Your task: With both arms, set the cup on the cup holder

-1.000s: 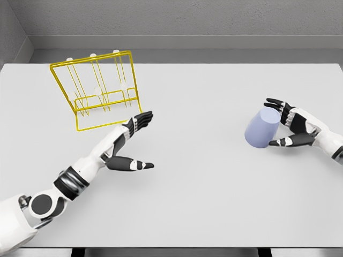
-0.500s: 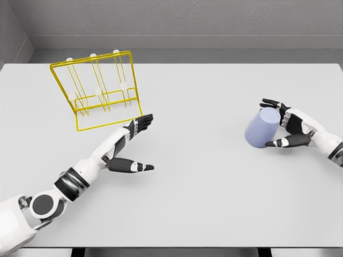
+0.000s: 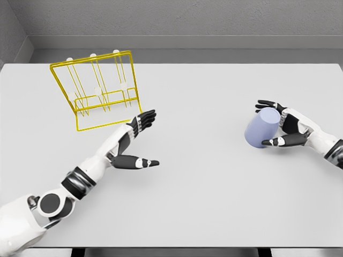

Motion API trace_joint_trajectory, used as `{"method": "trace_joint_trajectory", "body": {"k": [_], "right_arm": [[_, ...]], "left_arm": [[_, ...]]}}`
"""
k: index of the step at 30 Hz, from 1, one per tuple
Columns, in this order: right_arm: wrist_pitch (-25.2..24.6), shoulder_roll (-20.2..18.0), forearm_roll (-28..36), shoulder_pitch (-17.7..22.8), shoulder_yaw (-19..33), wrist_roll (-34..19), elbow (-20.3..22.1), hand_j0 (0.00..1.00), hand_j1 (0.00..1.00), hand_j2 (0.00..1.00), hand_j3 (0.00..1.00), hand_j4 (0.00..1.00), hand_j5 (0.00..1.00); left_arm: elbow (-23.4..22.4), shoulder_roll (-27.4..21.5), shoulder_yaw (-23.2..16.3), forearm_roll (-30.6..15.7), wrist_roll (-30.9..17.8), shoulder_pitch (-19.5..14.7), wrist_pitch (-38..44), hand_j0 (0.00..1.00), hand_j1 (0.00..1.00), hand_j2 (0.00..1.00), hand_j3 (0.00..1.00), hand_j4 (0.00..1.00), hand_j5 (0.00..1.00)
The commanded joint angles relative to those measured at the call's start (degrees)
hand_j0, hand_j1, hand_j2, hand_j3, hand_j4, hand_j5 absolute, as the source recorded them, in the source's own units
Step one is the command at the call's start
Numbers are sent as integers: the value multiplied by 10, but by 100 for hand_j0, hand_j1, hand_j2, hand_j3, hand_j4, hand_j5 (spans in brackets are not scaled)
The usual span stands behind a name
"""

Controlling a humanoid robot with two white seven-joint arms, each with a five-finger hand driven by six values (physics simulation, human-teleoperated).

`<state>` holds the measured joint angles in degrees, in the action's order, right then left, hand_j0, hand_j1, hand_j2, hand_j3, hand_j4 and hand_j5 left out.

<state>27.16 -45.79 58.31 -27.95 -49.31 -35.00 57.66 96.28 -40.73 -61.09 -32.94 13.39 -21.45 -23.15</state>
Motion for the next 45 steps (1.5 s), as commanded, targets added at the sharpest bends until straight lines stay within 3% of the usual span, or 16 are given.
{"method": "trace_joint_trajectory", "body": {"k": [1,7,9,12,23,36,45], "right_arm": [[0,0,3,0,1,0,1,86,86,86,86,86,86],[-1,7,3,-1,1,0,1,74,74,74,74,74,74],[-1,7,3,-1,1,0,1,71,71,71,71,71,71],[-1,7,3,-1,1,0,1,68,68,68,68,68,68],[5,4,2,-18,4,0,16,67,67,67,67,67,67],[14,10,1,-27,3,0,86,67,67,67,67,67,67],[13,48,-32,-27,0,0,120,67,67,67,67,67,67]], "left_arm": [[-5,4,0,1,0,0,0,100,100,100,100,100,100],[1,-2,-1,2,-16,3,-1,100,100,100,100,100,100],[2,-7,0,2,-71,3,-1,100,100,100,100,100,100],[3,-13,2,4,-116,2,-8,100,100,100,100,100,100],[1,-19,11,2,-110,1,-8,100,100,100,100,100,100],[-6,-19,21,2,-111,-2,-7,100,100,100,100,100,100],[-8,-18,22,1,-111,-2,-6,100,100,100,100,100,100]]}}
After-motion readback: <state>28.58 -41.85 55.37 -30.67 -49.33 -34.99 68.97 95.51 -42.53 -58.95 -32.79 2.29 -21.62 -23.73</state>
